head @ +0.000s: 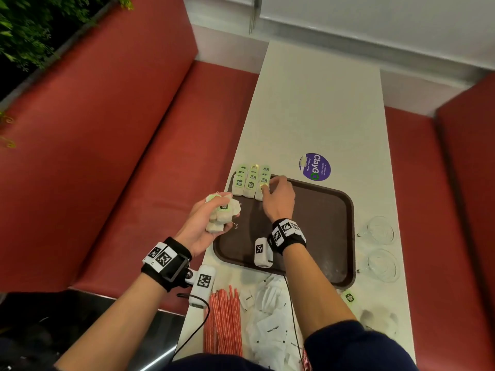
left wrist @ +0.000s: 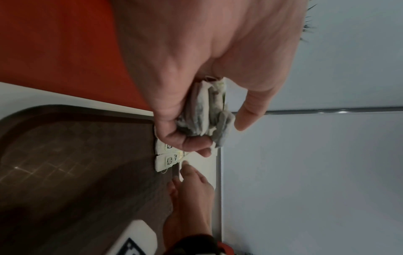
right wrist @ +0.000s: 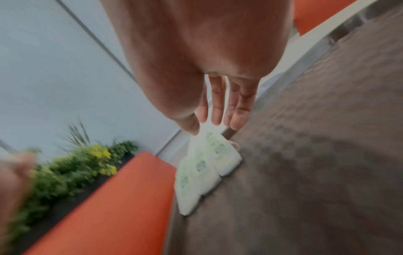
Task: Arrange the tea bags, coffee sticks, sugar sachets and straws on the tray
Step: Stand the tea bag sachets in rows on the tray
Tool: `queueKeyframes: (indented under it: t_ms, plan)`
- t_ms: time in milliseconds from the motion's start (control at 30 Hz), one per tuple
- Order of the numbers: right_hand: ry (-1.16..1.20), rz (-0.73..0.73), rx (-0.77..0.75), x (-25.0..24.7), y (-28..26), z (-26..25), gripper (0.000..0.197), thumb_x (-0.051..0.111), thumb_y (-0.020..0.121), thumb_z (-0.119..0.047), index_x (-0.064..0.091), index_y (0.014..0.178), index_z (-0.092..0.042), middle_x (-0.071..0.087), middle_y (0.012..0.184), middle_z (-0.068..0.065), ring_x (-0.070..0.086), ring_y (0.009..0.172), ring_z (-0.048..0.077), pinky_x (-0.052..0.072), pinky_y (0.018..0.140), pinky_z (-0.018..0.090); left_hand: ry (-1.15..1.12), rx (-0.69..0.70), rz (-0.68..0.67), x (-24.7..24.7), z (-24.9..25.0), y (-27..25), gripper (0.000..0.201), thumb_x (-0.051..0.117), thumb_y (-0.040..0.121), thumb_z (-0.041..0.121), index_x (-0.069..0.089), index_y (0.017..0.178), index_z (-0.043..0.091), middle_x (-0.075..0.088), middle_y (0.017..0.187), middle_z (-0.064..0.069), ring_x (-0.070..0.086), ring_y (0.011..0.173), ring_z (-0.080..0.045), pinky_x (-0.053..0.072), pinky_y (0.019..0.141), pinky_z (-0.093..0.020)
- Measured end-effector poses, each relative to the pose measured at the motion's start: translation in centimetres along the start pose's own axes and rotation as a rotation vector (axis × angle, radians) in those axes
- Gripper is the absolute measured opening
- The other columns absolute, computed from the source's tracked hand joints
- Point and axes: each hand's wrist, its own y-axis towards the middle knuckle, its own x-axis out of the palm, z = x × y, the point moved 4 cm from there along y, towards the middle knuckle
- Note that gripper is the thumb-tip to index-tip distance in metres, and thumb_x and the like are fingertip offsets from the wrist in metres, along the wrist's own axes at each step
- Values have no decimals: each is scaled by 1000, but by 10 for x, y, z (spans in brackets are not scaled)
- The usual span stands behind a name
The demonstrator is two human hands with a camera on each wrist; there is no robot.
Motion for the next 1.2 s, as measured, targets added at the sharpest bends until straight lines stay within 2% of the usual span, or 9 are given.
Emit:
queueKeyframes:
  t_ms: [167,233,333,467,600,733,867,1100,1200]
  plan:
    - [293,-96,-26,-33,-53,-36,13,69,103,-42,71,104,-29,75,103,-14,70,92,3,53,86,30,109,47,-18,3,-3,-4,37,61,100,-4,68,133,10,76,115,-16,74,91,-24,58,65,-32]
    - [415,-156,-9,-46,-80,-44,17,69,101,-49,72,101,-32,78,97,-12,75,85,9,61,84,36,131,79,-26,5,-5,-7,36,65,100,-4,68,133,11,76,114,-14,74,92,-21,60,65,-31]
    - [515,-188,25,-63,-118,-45,23,73,101,-48,72,99,-25,76,91,-4,74,78,12,63,78,36,97,116,-29,6,-9,-13,38,72,98,-2,66,134,8,74,112,-13,73,92,-19,62,69,-32]
    - [647,-270,92,-64,-147,-35,26,84,96,-36,71,105,-14,76,99,8,72,82,19,63,74,33,58,149,-49,11,-19,-21,37,76,95,1,66,130,10,76,109,-9,72,98,-21,62,72,-32]
    - [798,-283,101,-64,-156,-32,24,84,97,-20,69,111,-6,75,106,16,74,90,23,63,76,31,76,180,-43,16,-31,-25,38,80,91,0,67,125,8,77,109,-12,71,101,-23,63,77,-31]
    - [692,-301,66,-66,-155,-33,24,85,94,-14,68,109,-10,79,99,8,76,87,17,65,81,35,102,194,-3,11,-35,-27,38,81,89,1,67,124,7,77,113,-16,72,99,-24,63,75,-29]
    - [612,-278,42,-64,-152,-29,21,85,91,-11,70,104,-16,78,96,0,73,87,9,59,80,25,103,170,19,8,-31,-26,36,81,91,3,68,124,5,78,111,-18,76,95,-25,61,63,-28]
    - [621,-330,-113,-57,-155,-35,20,81,95,-8,63,104,-13,77,101,3,74,98,23,60,90,27,207,254,4,6,-21,-22,31,82,91,6,71,119,8,78,110,-15,75,102,-26,61,85,-41]
    - [539,-310,-140,-49,-149,-31,13,81,95,-10,70,98,-17,78,98,-2,74,96,15,56,89,21,184,266,45,3,-17,-20,34,83,90,7,70,122,7,76,104,-13,74,95,-24,61,72,-34]
